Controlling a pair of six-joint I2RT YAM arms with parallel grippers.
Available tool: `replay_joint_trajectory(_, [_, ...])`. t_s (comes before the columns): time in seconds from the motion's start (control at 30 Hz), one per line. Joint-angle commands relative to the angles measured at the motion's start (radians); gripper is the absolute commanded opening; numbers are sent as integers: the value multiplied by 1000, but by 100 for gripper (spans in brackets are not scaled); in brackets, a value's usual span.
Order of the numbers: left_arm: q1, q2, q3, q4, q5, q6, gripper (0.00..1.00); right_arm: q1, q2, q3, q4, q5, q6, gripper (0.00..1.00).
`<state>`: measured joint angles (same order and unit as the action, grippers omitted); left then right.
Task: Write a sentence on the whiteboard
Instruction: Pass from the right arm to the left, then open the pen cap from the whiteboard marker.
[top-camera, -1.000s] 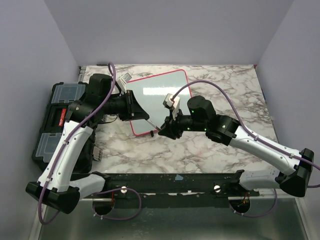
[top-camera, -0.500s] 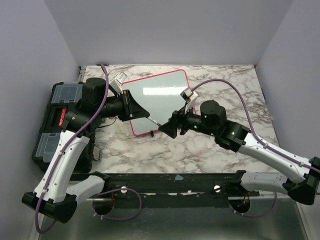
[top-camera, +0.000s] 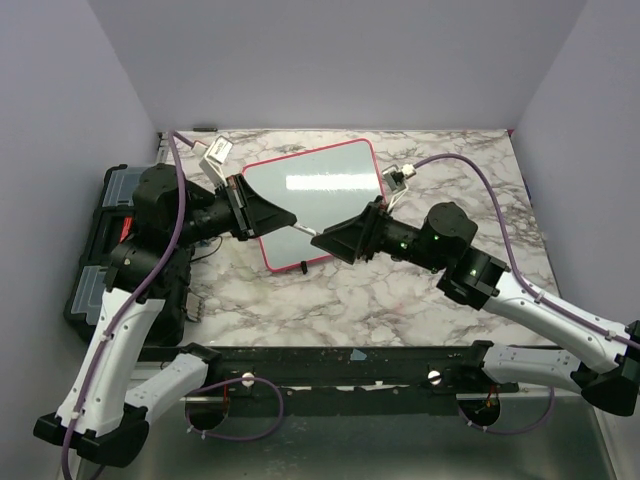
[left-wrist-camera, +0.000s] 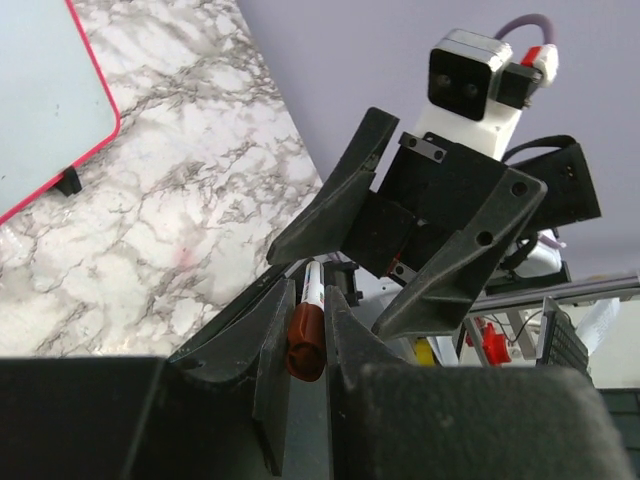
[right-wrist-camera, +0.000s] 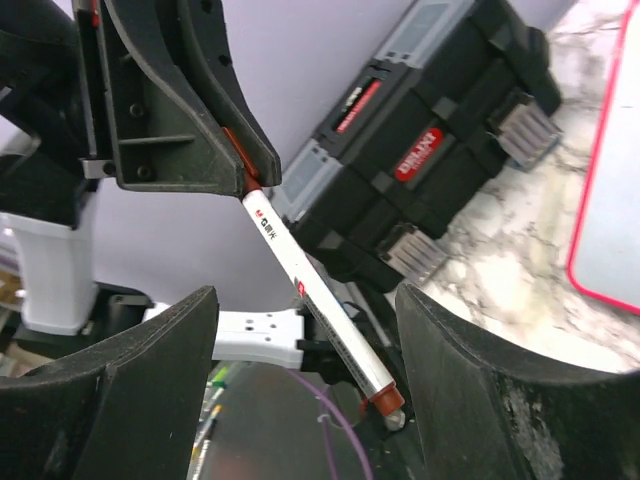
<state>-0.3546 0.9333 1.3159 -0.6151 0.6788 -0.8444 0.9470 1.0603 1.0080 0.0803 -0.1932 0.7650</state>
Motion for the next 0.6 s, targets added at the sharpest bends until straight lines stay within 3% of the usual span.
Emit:
replay_joint_trajectory(0.0, [6,-41,1,105,62,-42,0,-2,2,-2,125,-84,74,73])
replay_joint_trajectory(0.37, [6,-108,-59,248,87,-113,0,-1,45,19,271,-207,146,69])
replay_joint_trajectory(0.57, [6,-132,-95,317,78,-145,0,-1,92,60,299,-228,152,60])
